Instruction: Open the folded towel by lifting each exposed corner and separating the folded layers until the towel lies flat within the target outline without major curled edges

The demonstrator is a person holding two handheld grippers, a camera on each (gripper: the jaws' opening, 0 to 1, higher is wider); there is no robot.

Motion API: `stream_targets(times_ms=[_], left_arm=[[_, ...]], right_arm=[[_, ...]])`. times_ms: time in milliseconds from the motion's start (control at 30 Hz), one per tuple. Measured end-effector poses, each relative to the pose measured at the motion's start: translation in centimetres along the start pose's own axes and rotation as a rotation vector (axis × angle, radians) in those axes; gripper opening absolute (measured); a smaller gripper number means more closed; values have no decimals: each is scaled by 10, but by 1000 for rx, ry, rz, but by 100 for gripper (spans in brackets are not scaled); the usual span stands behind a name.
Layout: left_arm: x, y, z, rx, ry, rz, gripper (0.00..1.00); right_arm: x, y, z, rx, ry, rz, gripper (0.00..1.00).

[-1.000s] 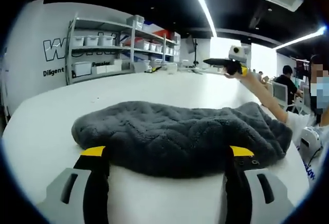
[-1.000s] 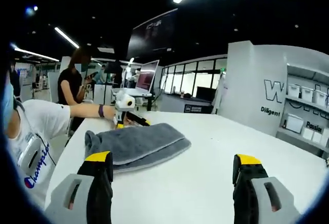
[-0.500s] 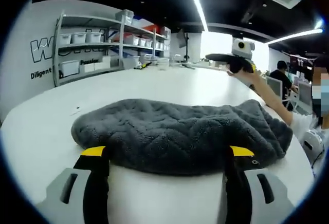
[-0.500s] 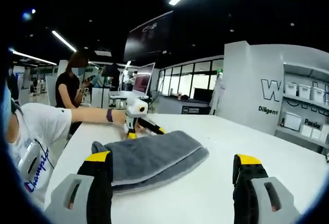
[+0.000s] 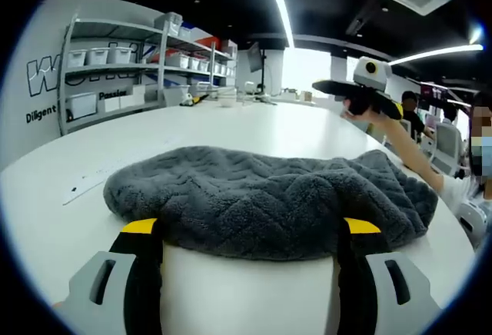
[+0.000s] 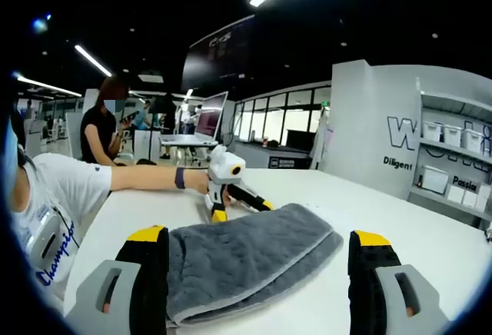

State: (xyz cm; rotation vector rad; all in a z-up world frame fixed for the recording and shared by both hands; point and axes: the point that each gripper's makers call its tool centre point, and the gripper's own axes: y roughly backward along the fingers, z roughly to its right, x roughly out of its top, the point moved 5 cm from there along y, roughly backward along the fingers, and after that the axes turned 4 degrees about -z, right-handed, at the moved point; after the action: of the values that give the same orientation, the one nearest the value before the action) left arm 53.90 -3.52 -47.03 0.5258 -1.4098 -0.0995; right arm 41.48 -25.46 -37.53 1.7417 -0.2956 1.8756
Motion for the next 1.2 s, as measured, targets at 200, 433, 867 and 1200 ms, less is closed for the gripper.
stream_targets(times_ms=[200, 433, 867, 1200], left_arm=[[3, 2, -2, 8, -7, 0, 93], [-13, 25, 4, 42, -27, -13, 91], [-37, 98, 26, 141, 37, 117, 93], [-46, 149, 66, 126, 52, 242, 91]], right_arm=[[-10, 2, 11, -33, -46, -21, 99], [-8, 1, 7, -17, -37, -15, 99], [-4, -1, -4, 26, -3, -2, 99], [-5, 6, 6, -9, -31, 14, 99]])
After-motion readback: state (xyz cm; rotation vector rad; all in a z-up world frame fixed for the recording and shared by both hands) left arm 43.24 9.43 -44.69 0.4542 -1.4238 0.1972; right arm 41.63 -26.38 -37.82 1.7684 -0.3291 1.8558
